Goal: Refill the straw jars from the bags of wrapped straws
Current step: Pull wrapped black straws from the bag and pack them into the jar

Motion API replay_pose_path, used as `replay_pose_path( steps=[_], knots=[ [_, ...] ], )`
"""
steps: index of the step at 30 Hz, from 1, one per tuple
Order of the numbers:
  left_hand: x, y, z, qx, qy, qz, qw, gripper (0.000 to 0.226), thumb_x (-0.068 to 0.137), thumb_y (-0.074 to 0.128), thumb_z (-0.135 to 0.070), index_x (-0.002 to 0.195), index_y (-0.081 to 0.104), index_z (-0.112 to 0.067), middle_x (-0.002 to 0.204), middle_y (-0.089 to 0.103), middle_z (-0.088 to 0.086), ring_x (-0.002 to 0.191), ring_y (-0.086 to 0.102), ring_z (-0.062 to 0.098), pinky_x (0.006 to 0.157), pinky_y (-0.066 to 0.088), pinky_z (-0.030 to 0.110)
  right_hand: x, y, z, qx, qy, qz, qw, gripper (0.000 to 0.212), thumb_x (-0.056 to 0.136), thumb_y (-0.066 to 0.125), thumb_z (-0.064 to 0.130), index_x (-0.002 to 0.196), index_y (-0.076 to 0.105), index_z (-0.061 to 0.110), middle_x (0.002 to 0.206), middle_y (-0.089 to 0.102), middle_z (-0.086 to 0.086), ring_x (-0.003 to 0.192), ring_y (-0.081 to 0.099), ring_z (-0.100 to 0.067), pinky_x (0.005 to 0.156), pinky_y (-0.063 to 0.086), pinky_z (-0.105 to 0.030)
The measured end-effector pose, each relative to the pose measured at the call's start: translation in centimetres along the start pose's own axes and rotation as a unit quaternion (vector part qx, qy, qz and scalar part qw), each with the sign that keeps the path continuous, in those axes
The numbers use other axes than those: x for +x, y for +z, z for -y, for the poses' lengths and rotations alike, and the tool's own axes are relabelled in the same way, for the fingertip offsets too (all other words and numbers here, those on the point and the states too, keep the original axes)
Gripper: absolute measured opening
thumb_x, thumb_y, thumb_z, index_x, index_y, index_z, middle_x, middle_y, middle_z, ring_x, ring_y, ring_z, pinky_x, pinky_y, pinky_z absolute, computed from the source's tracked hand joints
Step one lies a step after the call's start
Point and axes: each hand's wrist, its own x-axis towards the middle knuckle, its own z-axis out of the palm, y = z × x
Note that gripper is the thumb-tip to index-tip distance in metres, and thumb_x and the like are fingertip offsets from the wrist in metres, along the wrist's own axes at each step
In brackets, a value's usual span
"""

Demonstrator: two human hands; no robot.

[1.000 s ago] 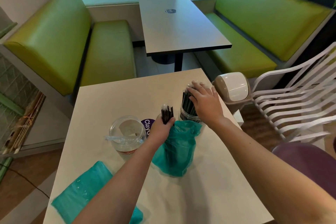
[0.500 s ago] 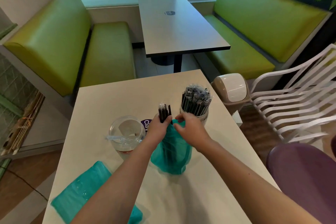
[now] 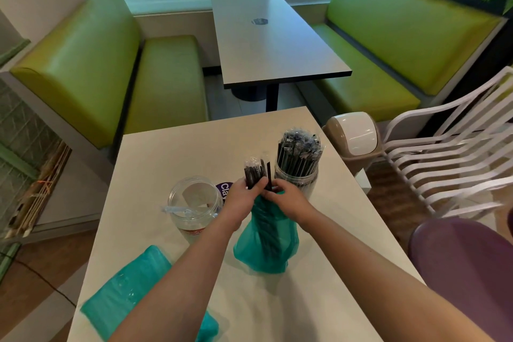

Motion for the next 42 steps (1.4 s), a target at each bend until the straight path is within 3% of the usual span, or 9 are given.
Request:
replay_pose_path(
  steps=[6, 8, 15, 19, 27, 33, 37, 40, 42],
  knots=[
    [0.2, 0.4, 0.0, -0.008, 0.008, -0.004, 1.000, 0.028, 0.094, 0.064, -0.027, 0.119, 0.064, -0.014, 0.106, 0.069, 0.002, 0.101, 0.064, 0.018, 0.087, 0.051, 0.030, 0.1, -0.4, -0.1, 0.064, 0.026, 0.030, 0.997, 0.029, 0.092, 0.066, 0.027, 0.112, 0.066, 0.006, 0.106, 0.071, -0.009, 0.092, 0.067, -0.020, 0.081, 0.053, -0.028],
    [0.3, 0.4, 0.0, -0.019, 0.011, 0.000, 1.000, 0.028, 0.093, 0.066, -0.026, 0.118, 0.066, -0.014, 0.107, 0.071, 0.003, 0.102, 0.065, 0.019, 0.087, 0.052, 0.029, 0.0, -0.7, -0.3, 0.077, 0.025, 0.036, 0.996, 0.029, 0.090, 0.068, 0.028, 0.111, 0.068, 0.007, 0.105, 0.072, -0.009, 0.096, 0.068, -0.022, 0.088, 0.053, -0.034],
    [0.5, 1.0, 0.0, -0.019, 0.011, -0.001, 1.000, 0.027, 0.095, 0.062, -0.030, 0.119, 0.065, -0.017, 0.109, 0.071, 0.003, 0.101, 0.066, 0.018, 0.085, 0.053, 0.028, 0.4, -1.0, -0.6, 0.109, 0.014, 0.059, 0.992, 0.038, 0.093, 0.063, 0.024, 0.131, 0.056, 0.022, 0.121, 0.067, 0.000, 0.109, 0.063, -0.015, 0.097, 0.050, -0.031],
    [0.9, 1.2, 0.0, -0.008, 0.021, -0.003, 1.000, 0.029, 0.092, 0.067, -0.031, 0.117, 0.063, -0.019, 0.112, 0.070, 0.003, 0.104, 0.065, 0.018, 0.093, 0.052, 0.034, 0.4, -1.1, -0.6, 0.119, 0.028, 0.067, 0.990, 0.044, 0.095, 0.059, 0.026, 0.137, 0.046, 0.029, 0.125, 0.062, 0.005, 0.109, 0.060, -0.009, 0.091, 0.048, -0.024],
    [1.1, 0.9, 0.0, 0.001, 0.012, -0.001, 1.000, 0.037, 0.088, 0.070, -0.035, 0.120, 0.060, -0.019, 0.112, 0.069, 0.002, 0.103, 0.065, 0.019, 0.091, 0.054, 0.039, -0.2, -1.1, -0.3, 0.071, 0.006, 0.073, 0.995, 0.044, 0.099, 0.053, 0.032, 0.141, 0.043, 0.026, 0.133, 0.056, 0.006, 0.122, 0.053, -0.012, 0.104, 0.042, -0.029],
    [1.2, 0.4, 0.6, -0.012, 0.014, 0.001, 1.000, 0.025, 0.087, 0.070, -0.038, 0.108, 0.066, -0.023, 0.104, 0.073, 0.004, 0.100, 0.069, 0.023, 0.091, 0.055, 0.044, -0.4, -1.0, 0.5, 0.088, 0.009, 0.078, 0.993, 0.032, 0.102, 0.046, 0.029, 0.134, 0.049, 0.029, 0.120, 0.061, 0.010, 0.103, 0.058, -0.003, 0.082, 0.046, -0.013],
    [1.2, 0.2, 0.4, -0.015, 0.024, -0.004, 1.000, 0.017, 0.091, 0.068, -0.032, 0.106, 0.069, -0.025, 0.105, 0.073, 0.006, 0.103, 0.068, 0.022, 0.095, 0.053, 0.043, -0.2, -1.0, 0.7, 0.094, 0.015, 0.075, 0.993, 0.033, 0.103, 0.044, 0.027, 0.135, 0.049, 0.028, 0.120, 0.062, 0.008, 0.104, 0.059, -0.004, 0.086, 0.047, -0.016],
    [1.1, 0.2, 0.1, -0.016, 0.031, -0.006, 0.999, 0.009, 0.092, 0.067, -0.029, 0.100, 0.070, -0.032, 0.105, 0.073, 0.002, 0.102, 0.068, 0.019, 0.096, 0.053, 0.042, -0.2, -1.2, 0.8, 0.087, 0.010, 0.049, 0.995, 0.034, 0.102, 0.046, 0.029, 0.136, 0.050, 0.027, 0.126, 0.061, 0.005, 0.112, 0.058, -0.008, 0.098, 0.047, -0.026],
    [1.1, 0.2, 0.0, -0.012, 0.036, -0.006, 0.999, 0.011, 0.092, 0.066, -0.029, 0.101, 0.072, -0.031, 0.105, 0.073, 0.000, 0.103, 0.067, 0.017, 0.096, 0.053, 0.042, -0.1, -1.5, 0.9, 0.085, 0.006, 0.028, 0.996, 0.033, 0.102, 0.045, 0.029, 0.134, 0.049, 0.023, 0.126, 0.061, 0.002, 0.109, 0.058, -0.008, 0.092, 0.049, -0.021]
  ],
)
